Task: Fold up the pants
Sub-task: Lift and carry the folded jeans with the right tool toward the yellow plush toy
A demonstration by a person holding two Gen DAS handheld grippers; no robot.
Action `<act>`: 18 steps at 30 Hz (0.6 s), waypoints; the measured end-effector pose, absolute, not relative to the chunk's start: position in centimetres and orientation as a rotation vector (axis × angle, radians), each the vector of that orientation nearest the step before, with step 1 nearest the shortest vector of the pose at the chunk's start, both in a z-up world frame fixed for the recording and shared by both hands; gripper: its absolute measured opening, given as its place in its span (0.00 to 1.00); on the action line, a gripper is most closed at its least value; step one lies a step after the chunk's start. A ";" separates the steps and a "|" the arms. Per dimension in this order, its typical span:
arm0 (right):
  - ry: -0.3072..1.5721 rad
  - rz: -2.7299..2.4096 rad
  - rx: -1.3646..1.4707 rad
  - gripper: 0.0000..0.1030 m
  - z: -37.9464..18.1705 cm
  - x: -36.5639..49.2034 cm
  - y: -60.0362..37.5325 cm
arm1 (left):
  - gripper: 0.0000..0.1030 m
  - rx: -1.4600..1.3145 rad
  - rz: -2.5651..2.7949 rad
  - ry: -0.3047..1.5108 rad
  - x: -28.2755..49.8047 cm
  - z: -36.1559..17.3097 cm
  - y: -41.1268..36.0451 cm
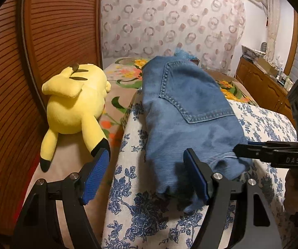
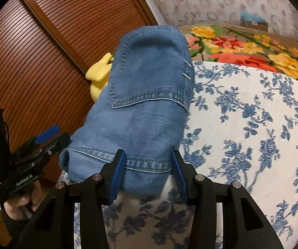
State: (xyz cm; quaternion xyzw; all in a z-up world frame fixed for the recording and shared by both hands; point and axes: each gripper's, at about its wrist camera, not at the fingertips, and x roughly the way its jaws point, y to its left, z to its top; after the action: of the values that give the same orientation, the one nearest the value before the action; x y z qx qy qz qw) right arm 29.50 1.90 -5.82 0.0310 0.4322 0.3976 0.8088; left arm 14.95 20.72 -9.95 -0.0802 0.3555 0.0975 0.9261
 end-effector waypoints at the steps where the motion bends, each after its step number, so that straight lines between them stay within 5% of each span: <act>1: 0.929 0.858 0.088 0.43 -5.8 29.6 1.9 | 0.73 -0.165 0.203 0.723 14.8 -9.7 20.9; 3: 0.948 0.892 0.129 0.37 -5.8 29.5 2.0 | 0.73 -0.167 0.208 0.710 14.5 -9.2 21.0; 18: 0.786 0.816 -0.023 0.38 -3.9 24.8 2.0 | 0.73 -0.143 0.210 0.659 11.9 -6.7 19.6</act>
State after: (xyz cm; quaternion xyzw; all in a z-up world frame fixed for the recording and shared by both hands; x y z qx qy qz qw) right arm 24.83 2.01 -3.91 -0.0110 0.3724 0.3867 0.8436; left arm 11.89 19.64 -6.67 -0.0699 0.3229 0.1030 0.9382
